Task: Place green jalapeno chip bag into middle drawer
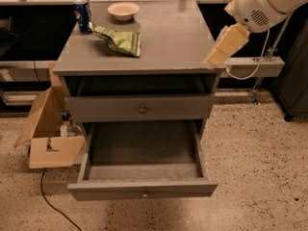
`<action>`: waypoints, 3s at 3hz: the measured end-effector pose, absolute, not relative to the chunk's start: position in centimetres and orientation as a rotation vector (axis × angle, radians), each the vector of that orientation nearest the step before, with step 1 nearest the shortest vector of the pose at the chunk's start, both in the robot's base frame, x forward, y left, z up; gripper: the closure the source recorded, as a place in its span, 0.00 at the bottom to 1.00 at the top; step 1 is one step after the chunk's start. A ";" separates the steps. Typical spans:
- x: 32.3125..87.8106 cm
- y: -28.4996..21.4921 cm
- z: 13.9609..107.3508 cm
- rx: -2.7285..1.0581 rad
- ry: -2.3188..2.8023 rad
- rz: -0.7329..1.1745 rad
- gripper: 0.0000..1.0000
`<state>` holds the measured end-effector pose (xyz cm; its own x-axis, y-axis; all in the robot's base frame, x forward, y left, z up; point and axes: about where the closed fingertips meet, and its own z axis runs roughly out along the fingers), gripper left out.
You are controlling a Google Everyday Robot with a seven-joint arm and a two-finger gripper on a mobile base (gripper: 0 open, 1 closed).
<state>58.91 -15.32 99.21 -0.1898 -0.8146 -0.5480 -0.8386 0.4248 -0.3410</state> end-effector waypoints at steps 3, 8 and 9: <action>64.8 -9.8 95.0 -1.427 1.948 0.061 0.00; 76.5 1.2 91.0 -1.277 1.788 0.258 0.00; 78.9 3.4 89.4 -1.251 1.793 0.274 0.00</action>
Offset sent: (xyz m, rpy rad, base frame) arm 0.0544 0.0428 -0.0394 -0.0243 -0.0270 0.0425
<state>78.88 3.40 89.42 -0.0786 -0.6349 -0.7686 -0.8356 0.4625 -0.2965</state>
